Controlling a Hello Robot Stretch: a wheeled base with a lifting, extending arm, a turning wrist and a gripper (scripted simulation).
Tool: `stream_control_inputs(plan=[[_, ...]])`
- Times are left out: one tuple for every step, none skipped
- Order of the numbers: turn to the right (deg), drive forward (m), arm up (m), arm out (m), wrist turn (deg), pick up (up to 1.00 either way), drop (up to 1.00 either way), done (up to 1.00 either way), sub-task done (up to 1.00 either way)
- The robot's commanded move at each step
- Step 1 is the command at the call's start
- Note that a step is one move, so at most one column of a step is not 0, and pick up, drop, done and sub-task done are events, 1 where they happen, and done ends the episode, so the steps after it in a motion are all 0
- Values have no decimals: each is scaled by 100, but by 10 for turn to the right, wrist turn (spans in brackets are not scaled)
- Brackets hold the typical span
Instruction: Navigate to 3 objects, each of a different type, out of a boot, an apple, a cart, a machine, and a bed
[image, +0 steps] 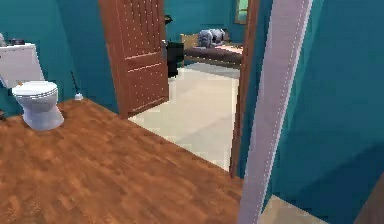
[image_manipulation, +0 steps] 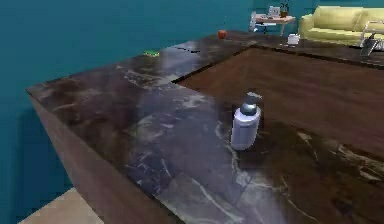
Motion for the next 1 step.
stream_control_inputs(plan=[[0,100,0,0,0,0,0,0,0]])
